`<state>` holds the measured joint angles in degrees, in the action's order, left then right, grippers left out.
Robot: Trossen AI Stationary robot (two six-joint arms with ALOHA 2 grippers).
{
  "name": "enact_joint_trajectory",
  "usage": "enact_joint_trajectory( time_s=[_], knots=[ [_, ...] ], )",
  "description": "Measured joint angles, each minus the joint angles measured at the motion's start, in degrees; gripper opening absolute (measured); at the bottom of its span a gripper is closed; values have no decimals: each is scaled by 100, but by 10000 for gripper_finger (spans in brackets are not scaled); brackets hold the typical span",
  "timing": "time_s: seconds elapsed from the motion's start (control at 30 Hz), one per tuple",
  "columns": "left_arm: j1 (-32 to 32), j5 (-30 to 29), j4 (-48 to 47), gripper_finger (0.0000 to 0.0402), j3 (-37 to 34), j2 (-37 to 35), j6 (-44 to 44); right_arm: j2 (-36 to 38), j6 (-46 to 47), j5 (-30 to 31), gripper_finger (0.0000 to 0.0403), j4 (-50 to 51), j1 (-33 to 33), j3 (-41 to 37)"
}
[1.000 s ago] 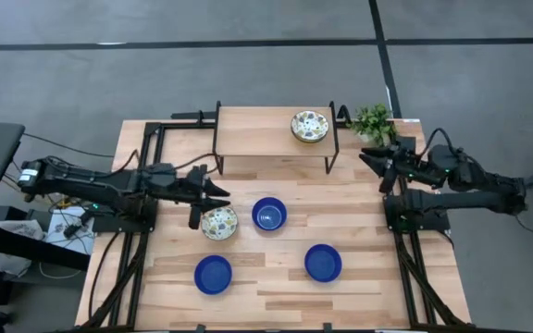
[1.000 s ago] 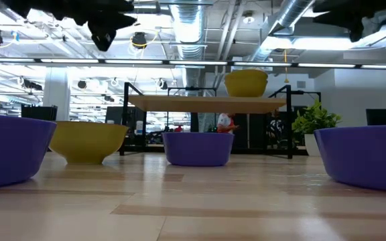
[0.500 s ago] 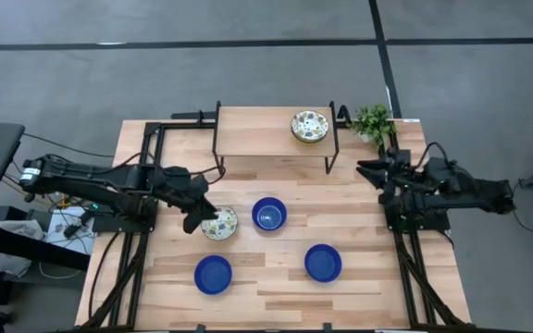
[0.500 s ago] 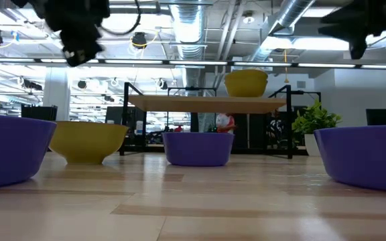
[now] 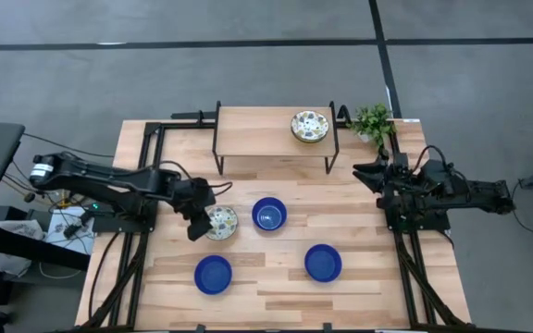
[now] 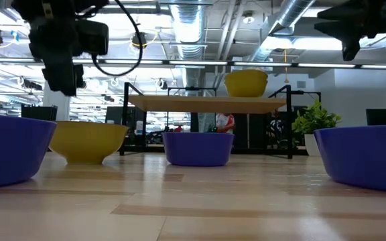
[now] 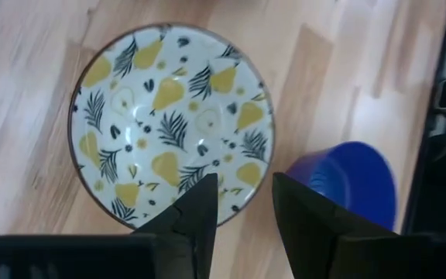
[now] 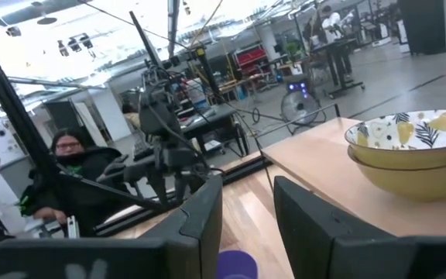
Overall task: Pick & Place Mini bowls
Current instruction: Stack the yellow patterned bowl on top of the stacked yellow patterned bowl on the shelf
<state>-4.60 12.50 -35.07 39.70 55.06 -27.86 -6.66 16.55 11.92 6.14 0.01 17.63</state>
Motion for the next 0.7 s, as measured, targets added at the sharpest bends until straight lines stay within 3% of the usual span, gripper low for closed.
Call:
enact_joint_trajectory(
  time_s=[0.7],
  knots=[
    [0,-42,870,122,0,244,-142,0,-1,3,107,26,-2,0]
  ],
)
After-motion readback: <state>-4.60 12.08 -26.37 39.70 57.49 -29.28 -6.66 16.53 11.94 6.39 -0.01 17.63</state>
